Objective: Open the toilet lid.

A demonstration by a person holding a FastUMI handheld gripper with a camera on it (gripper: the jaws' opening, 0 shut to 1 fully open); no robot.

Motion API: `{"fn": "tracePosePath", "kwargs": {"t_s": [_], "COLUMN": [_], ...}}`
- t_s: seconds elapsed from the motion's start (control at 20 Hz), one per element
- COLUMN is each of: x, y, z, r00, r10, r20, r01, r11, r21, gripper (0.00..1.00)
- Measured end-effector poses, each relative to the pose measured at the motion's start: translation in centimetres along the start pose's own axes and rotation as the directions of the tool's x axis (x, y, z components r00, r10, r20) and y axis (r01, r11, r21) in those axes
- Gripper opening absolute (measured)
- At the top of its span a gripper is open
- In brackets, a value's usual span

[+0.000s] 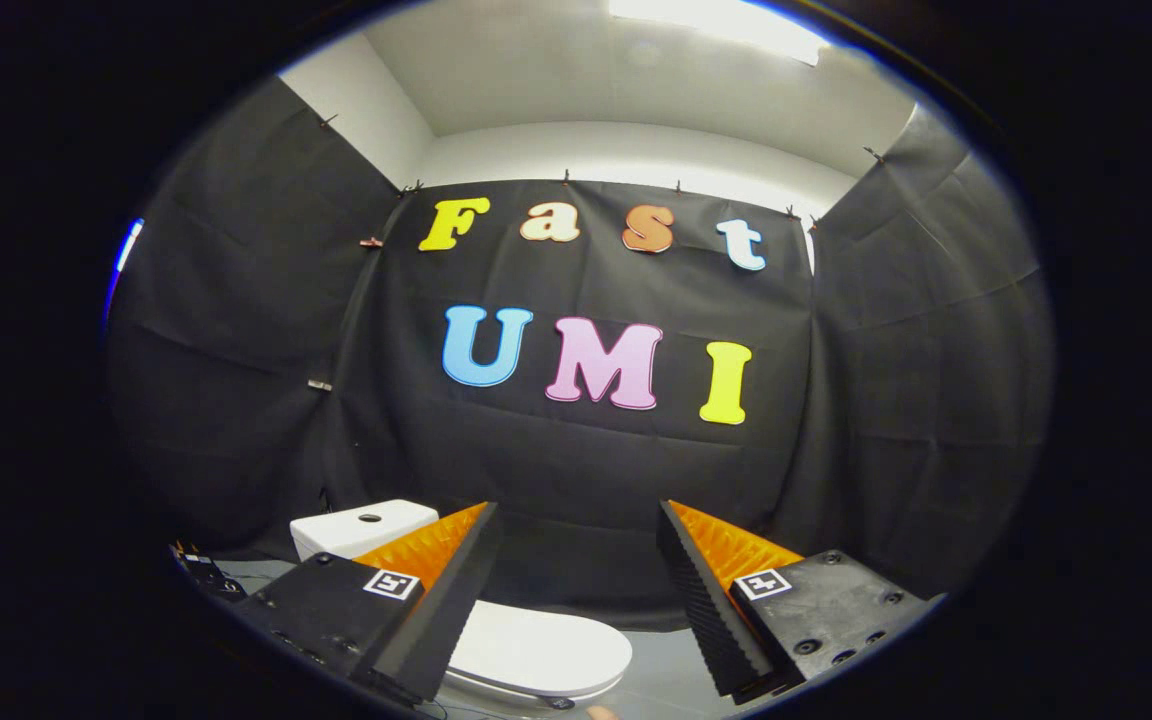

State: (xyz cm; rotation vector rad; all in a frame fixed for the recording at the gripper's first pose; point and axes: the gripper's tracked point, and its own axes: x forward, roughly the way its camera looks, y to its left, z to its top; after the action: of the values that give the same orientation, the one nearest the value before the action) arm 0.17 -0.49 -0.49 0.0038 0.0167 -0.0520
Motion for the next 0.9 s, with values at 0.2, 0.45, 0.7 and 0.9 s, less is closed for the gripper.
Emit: {"fn": "tracePosePath", "kwargs": {"t_s": [0.2, 0.45, 0.7, 0.9], "x": [1.2, 2.7, 4.0, 4.7], "y": [-1.5, -3.1, -5.5, -8.0], "z": [-2.0, -5.4, -10.4, -14.3], "r00": [0.999, 0.993, 0.98, 0.97], "r10": [-0.027, -0.07, -0.091, -0.112], "r20": [-0.032, -0.1, -0.175, -0.217], "r01": [0.029, 0.082, 0.13, 0.182], "r11": [0.998, 0.989, 0.965, 0.925], "r21": [0.062, 0.127, 0.227, 0.333], "gripper": [0.98, 0.98, 1.0, 0.99]}}
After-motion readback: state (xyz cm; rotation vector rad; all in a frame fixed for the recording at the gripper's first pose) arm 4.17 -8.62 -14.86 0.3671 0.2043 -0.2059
